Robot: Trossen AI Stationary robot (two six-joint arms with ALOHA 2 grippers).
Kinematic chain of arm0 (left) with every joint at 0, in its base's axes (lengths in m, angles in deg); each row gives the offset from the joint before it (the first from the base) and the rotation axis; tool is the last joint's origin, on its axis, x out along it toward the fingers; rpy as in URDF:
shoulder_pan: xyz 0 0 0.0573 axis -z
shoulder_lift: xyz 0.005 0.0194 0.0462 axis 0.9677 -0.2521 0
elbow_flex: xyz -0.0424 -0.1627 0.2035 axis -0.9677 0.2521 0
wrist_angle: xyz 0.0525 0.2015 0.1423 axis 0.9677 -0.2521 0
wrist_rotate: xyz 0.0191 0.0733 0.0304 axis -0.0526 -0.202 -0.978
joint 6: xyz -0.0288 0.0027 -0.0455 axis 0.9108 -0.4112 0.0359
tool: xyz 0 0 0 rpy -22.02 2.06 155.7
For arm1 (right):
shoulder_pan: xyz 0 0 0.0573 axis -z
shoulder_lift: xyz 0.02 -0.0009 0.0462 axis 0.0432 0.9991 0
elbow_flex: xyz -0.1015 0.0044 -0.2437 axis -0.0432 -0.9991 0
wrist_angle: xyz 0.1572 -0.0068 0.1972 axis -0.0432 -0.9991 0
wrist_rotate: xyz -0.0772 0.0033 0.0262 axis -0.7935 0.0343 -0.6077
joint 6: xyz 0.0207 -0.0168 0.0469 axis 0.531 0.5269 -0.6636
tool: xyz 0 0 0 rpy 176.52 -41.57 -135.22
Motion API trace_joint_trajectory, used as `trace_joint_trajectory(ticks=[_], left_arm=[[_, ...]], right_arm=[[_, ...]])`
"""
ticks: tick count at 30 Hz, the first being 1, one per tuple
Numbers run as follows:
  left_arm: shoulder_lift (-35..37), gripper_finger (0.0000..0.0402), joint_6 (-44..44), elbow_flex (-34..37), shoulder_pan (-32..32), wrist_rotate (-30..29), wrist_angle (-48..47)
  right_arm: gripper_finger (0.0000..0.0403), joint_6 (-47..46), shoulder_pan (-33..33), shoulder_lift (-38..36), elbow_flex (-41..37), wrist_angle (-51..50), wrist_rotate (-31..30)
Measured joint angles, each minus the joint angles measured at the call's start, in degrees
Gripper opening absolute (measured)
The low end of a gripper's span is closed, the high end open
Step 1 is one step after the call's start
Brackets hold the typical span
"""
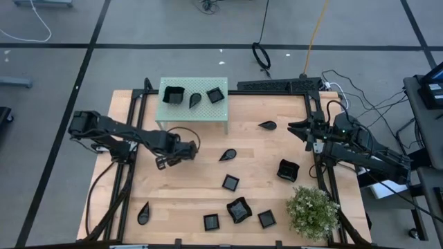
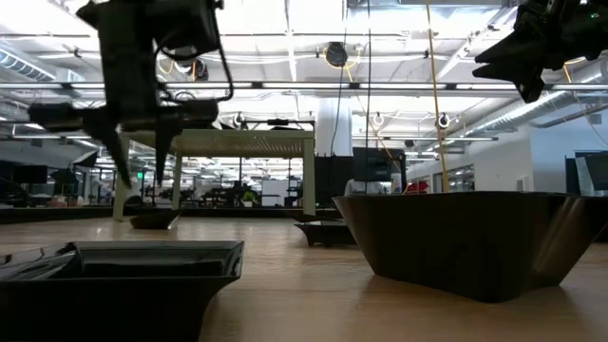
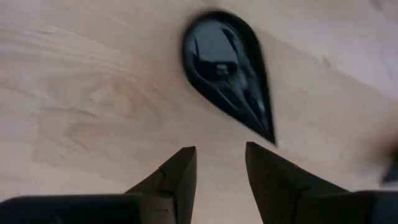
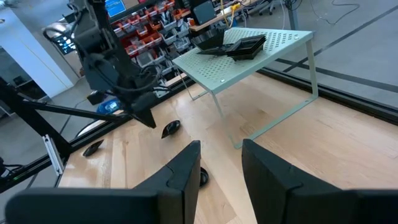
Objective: Pick & Place Mini shaped plates
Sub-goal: Stack the drop shaped plate on top of the drop shaped plate on the shelf
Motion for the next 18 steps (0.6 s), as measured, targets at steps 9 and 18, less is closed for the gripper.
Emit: trace_joint_trajectory(ticks=[9,18], left_arm=[[0.0,0.014,10.4,4.6,0.2,-5.1,1.5],[-4.4,0.014,11.8,5.1,-0.8,-7.3,2.5]], right_arm=[[0.0105,0.0,0.0,0.0,0.0,0.0,0.0],[0.0105,0.0,0.0,0.0,0.0,0.0,0.0]])
